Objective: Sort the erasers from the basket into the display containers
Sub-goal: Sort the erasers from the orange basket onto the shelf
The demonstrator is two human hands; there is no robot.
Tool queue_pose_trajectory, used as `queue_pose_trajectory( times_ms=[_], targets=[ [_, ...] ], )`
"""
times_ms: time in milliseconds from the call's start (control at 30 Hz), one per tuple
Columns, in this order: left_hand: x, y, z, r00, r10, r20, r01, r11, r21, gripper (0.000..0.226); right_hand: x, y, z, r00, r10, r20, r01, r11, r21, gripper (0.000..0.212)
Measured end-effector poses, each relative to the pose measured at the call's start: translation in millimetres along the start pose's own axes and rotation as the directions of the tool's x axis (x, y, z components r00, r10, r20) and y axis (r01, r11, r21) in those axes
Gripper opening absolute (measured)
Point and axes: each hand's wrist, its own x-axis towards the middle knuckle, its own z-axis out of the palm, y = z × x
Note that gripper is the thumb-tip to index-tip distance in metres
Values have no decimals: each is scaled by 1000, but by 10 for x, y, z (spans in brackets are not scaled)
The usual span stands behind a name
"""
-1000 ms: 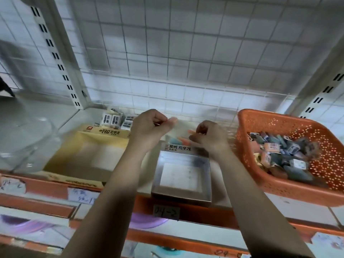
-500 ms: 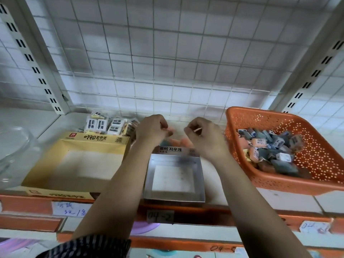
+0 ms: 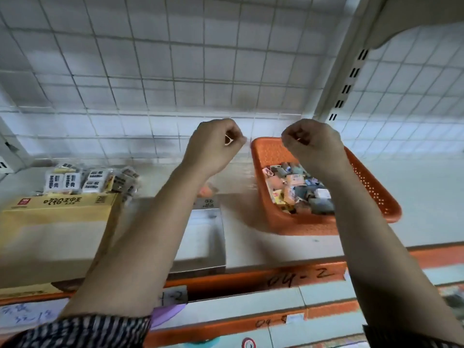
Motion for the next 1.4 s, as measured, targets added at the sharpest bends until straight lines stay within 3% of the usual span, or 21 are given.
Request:
queue_pose_trajectory(
  times_ms=[233,300,467,700,1000,1167,1400],
  targets=[
    [68,455,663,980,119,160,-112,992,-49,4,-19,697,-473,960,168,224,-99,953,-288,14],
    [38,548,778,973,133,188,-125,991,-57,3,-89,838,-530,931,182,316,-61,932,-357,15],
    [59,657,920,962,146,229,-129,988,-88,4,-201,1108,-501,864,186,468,19,916,-400,16],
    [44,662,998,972,74,223,-48,991,-123,7,-99,1180,-433,818,235,524,51,879,-474,27],
    [3,620,1062,978,42,204,-20,994,-110,5,92,1192,-444,693,295,658,73,879,-471,31],
    [-10,600,1070,979,47,196,-28,995,-99,7,85,1260,-417,689,294,663,-15,919,-393,18],
    [-18,576,1085,981,45,187,-28,995,-92,5,89,1329,-376,718,283,636,-96,945,-312,23]
  ],
)
